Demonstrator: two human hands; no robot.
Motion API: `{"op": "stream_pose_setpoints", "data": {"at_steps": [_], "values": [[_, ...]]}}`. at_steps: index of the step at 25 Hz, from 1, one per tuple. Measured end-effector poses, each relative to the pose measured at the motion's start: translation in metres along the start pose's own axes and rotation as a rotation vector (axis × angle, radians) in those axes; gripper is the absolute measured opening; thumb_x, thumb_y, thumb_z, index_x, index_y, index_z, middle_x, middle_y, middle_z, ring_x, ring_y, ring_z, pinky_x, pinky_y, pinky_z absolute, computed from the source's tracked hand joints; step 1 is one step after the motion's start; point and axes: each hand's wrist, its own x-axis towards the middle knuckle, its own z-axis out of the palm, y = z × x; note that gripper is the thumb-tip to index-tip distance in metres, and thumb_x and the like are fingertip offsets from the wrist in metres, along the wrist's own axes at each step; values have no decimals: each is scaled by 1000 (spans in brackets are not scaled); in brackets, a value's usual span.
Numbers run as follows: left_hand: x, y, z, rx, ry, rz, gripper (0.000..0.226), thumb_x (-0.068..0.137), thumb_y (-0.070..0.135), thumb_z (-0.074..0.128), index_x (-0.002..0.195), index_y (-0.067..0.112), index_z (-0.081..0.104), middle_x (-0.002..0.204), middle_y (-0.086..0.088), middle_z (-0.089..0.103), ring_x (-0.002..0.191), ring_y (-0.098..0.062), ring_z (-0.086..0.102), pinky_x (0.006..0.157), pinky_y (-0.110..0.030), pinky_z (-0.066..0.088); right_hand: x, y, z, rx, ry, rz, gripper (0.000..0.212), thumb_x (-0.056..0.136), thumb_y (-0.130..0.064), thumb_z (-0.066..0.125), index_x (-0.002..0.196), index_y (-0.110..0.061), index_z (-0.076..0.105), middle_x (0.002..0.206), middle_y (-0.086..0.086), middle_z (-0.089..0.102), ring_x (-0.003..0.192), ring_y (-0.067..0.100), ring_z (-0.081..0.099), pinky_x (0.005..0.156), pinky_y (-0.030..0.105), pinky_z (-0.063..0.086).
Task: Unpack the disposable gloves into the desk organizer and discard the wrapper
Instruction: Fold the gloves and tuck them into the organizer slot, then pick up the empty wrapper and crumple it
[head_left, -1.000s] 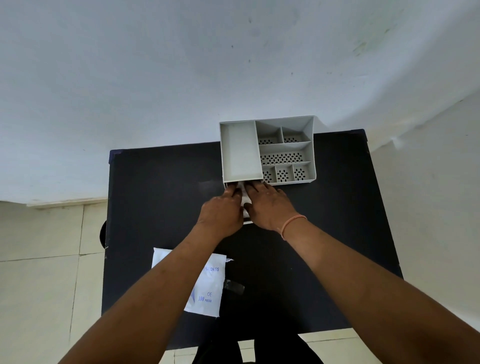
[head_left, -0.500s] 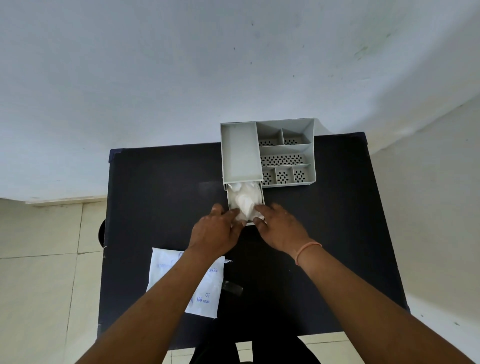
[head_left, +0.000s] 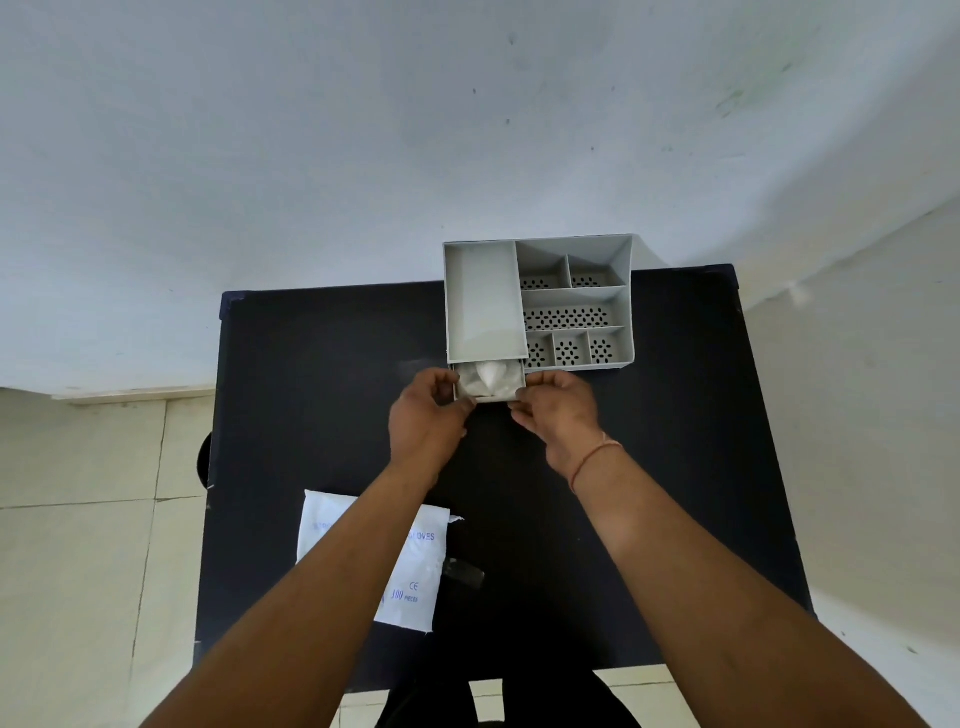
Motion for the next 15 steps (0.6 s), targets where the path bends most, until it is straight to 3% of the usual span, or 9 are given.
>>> {"op": "stream_pose_setpoints", "data": {"at_steps": [5,9,12,15], "values": [[11,-3,5,-86,75,-19,36,85,6,84,109,26,66,97,3,75,92,-20,78,84,-46,68,7,-2,0,70,-15,27,17,91,9,66,94,-8,66,105,20,72,90,27,71,81,36,64],[13,13,10,-549,83,-222,26,93,-9,70,113,7,65,104,-12,74,109,-32,77,93,-41,66,15,-16,10,307,-22,87,18,93,13,60,95,-5,62,101,16,67,94,27,67,92,38,60],[18,26,9,-885,37,-371,33,97,-15,59,125,2,59,109,-20,69,114,-36,73,102,-44,62,20,-24,18,467,-43,171,15,94,14,56,94,-1,60,99,18,64,97,27,66,95,36,58],[18,31,5,-945,-9,-406,39,100,-13,54,136,1,53,118,-25,68,120,-39,72,104,-45,61,19,-22,20,522,-66,194,13,95,13,56,98,1,60,98,19,64,107,29,65,96,35,57]]}}
